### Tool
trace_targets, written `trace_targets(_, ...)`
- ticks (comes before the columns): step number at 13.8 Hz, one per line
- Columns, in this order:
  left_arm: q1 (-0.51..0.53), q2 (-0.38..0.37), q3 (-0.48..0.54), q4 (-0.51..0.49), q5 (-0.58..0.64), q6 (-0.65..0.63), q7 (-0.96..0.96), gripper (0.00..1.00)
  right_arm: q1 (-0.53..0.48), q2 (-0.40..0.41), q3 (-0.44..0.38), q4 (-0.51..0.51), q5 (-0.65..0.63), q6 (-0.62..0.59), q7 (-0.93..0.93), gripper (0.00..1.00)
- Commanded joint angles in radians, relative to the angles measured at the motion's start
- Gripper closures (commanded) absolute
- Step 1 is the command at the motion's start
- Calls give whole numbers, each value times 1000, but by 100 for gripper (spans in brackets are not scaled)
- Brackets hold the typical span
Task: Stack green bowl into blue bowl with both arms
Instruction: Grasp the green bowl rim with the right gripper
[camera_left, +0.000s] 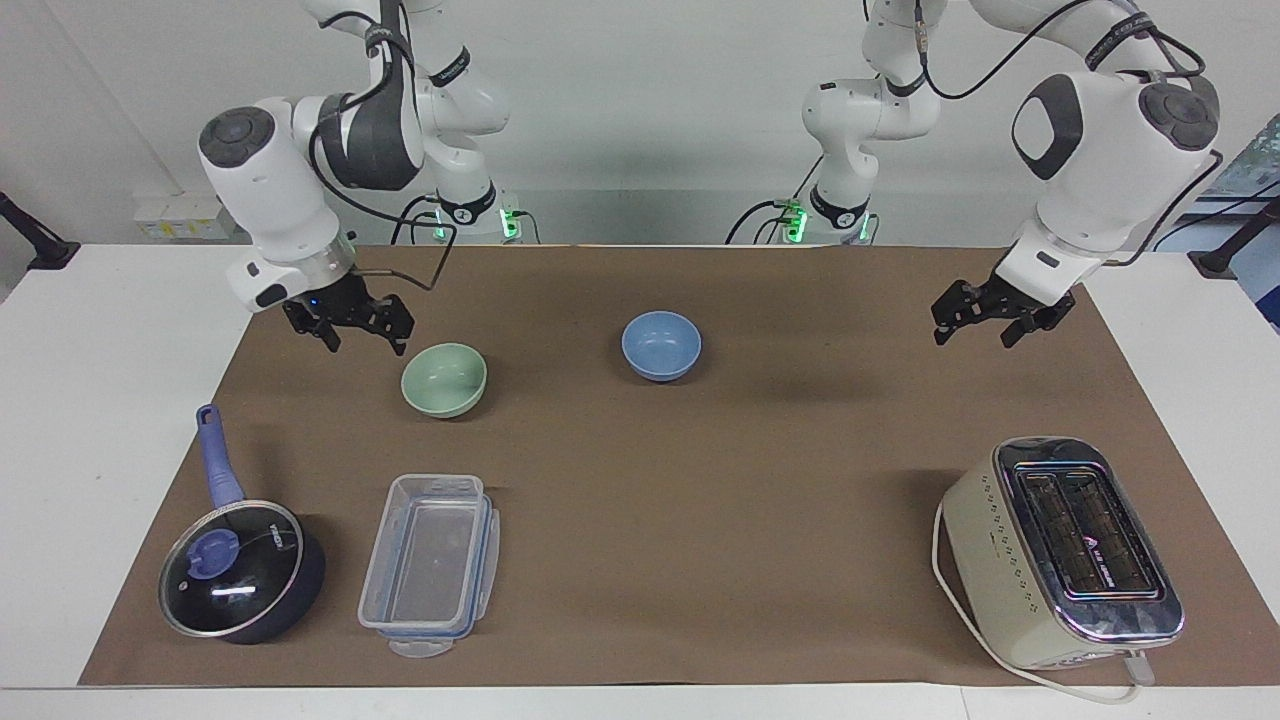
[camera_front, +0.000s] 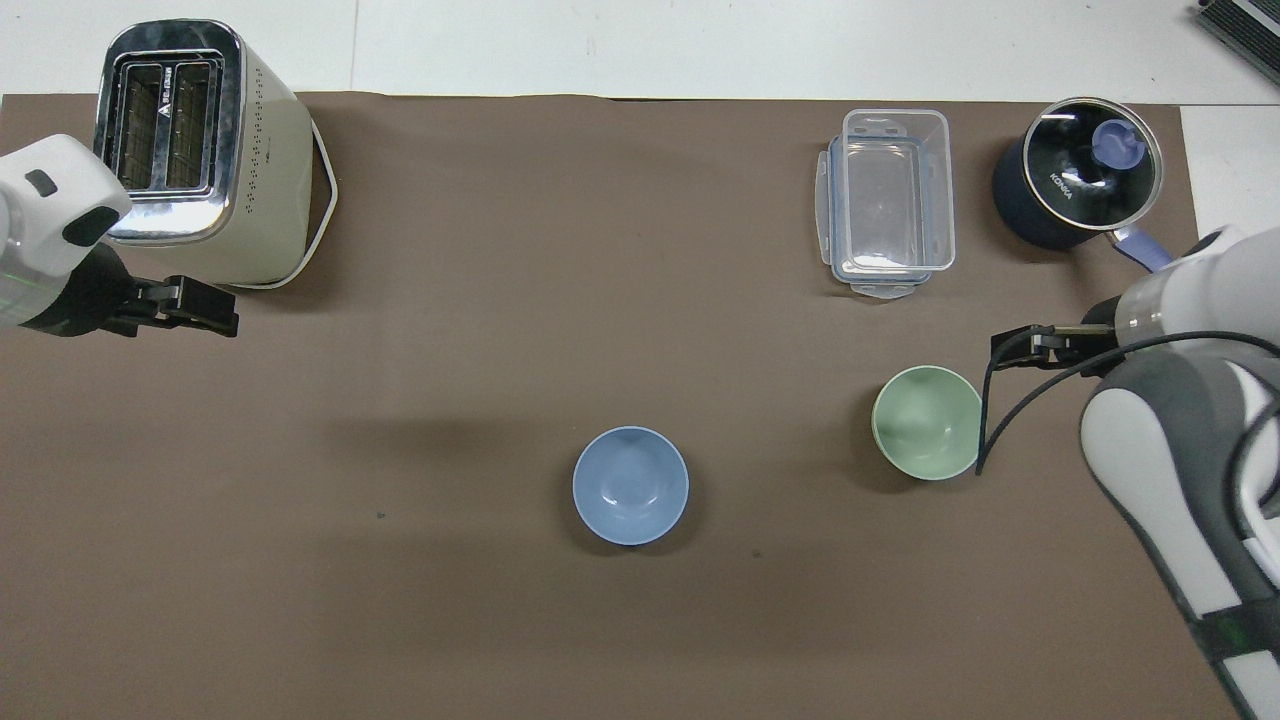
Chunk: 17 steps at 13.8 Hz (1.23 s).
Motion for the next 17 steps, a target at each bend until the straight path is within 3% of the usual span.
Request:
trace_targets(1, 3, 15, -5, 98, 33, -94, 8, 0, -2, 11, -1, -112, 12, 133, -43, 0)
trace_targets(6, 5, 9, -5, 84, 26, -80, 2, 0, -6, 113, -1, -195, 12, 295, -62, 0)
trace_targets(16, 3, 9, -5, 84, 26, -80, 2, 0, -15, 98, 0, -217, 14, 272, -134, 0)
trace_targets(17, 5, 9, -5, 84, 26, -80, 2, 0, -15, 94, 0, -214, 14, 264, -134, 5)
